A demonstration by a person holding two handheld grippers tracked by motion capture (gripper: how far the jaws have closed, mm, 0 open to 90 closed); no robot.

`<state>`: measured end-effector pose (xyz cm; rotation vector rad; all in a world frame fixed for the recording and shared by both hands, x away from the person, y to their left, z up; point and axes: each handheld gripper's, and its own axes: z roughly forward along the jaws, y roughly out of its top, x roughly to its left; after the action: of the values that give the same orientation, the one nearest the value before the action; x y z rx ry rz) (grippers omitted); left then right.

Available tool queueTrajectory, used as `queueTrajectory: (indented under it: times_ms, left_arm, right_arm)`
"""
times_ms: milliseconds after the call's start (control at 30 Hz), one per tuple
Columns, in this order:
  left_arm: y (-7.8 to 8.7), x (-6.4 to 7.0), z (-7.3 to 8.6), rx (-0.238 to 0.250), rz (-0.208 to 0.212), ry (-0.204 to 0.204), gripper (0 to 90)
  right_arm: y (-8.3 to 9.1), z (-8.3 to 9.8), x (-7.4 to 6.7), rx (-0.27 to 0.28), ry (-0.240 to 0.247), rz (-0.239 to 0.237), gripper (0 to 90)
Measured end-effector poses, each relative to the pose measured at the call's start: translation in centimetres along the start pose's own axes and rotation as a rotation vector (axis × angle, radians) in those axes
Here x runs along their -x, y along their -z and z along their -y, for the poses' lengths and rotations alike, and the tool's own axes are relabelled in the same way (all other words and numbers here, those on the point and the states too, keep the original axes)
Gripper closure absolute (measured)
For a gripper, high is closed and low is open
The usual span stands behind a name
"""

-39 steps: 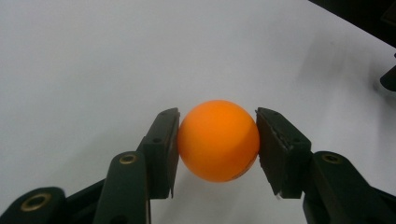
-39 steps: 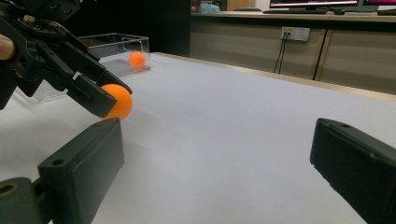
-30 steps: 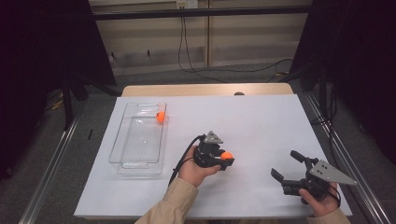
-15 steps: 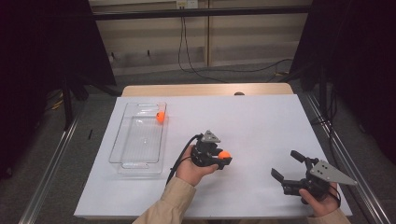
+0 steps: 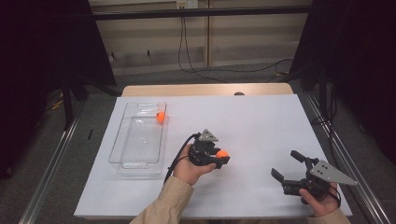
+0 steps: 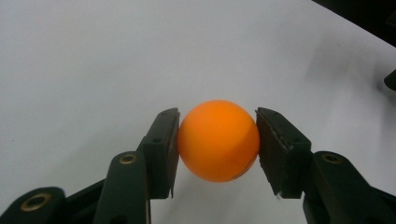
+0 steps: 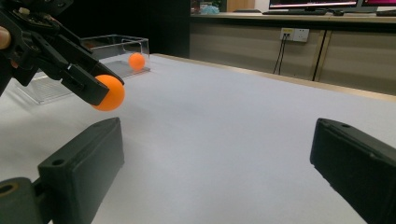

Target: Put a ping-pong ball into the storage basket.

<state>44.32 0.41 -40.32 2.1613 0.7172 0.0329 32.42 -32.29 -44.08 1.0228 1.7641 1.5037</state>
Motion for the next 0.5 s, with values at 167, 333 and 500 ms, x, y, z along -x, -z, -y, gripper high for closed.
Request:
queueTrajectory:
  times_ms: [167,333,500]
  left_arm:
    - [0.13,0.01,0.00,0.009,-0.011,0.007,51.1]
    - [0.24,-0.12,-0.02,0.006,-0.009,0.006,51.1]
    - [0.30,-0.26,-0.07,-0.002,-0.002,0.004,51.1]
  right_arm:
    - [-0.01,0.00,-0.01,0.001,0.000,0.000,2.8]
    - [-0.01,0.00,-0.01,0.001,0.001,0.000,2.8]
    - [0.00,-0.01,0.01,0.003,-0.002,0.003,2.8]
